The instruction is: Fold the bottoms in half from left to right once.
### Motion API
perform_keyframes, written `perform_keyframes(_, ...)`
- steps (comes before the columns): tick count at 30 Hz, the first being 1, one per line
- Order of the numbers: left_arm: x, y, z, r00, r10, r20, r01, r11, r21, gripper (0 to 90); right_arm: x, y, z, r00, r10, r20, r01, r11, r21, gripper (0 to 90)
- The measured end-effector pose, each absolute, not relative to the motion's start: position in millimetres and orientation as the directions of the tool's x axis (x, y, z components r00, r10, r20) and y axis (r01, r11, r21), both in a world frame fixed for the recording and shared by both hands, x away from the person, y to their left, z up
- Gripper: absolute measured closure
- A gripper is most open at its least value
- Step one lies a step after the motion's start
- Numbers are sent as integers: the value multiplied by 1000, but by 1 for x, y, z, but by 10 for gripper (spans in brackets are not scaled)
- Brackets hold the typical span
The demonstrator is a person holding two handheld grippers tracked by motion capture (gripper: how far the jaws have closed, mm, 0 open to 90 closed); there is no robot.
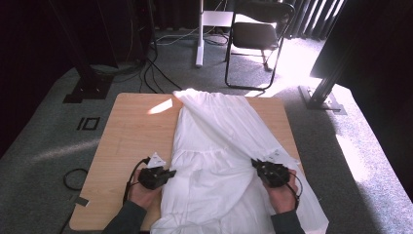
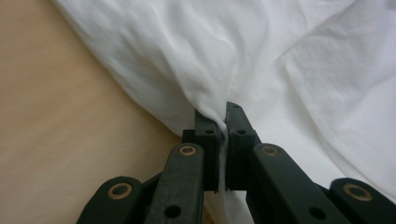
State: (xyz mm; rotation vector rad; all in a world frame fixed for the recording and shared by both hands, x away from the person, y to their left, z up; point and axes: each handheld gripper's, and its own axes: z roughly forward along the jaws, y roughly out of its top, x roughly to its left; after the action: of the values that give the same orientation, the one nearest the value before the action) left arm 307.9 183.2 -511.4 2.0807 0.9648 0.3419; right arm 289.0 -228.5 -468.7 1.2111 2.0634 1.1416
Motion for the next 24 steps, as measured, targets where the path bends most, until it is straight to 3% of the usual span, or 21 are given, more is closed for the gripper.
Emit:
perform_keyframes(4, 290, 206, -465, 662, 747, -66, 457, -332, 825, 878, 277, -242, -444, -537, 841, 66, 430, 206, 879, 873)
perform_keyframes(8, 282, 196, -442, 704, 706, -70, 416, -331, 847, 852, 266, -237, -435, -517, 856, -20, 394, 258, 882, 873)
perform_keyframes(13, 287, 157, -452, 778, 624, -76, 369, -356, 858, 556, 268, -287, -428, -319, 947, -43, 419, 181, 890, 869)
perform_keyframes(20, 309, 106, -510, 757, 648, -85, 471, -450, 759, 386, 315, -336, -514, -199, 980, 7, 669, 131, 731, 816)
perform_keyframes(24, 314, 85, -541, 749, 662, -7, 489, -546, 681, 431, 322, -340, -546, -167, 986, -22, 732, 139, 667, 709)
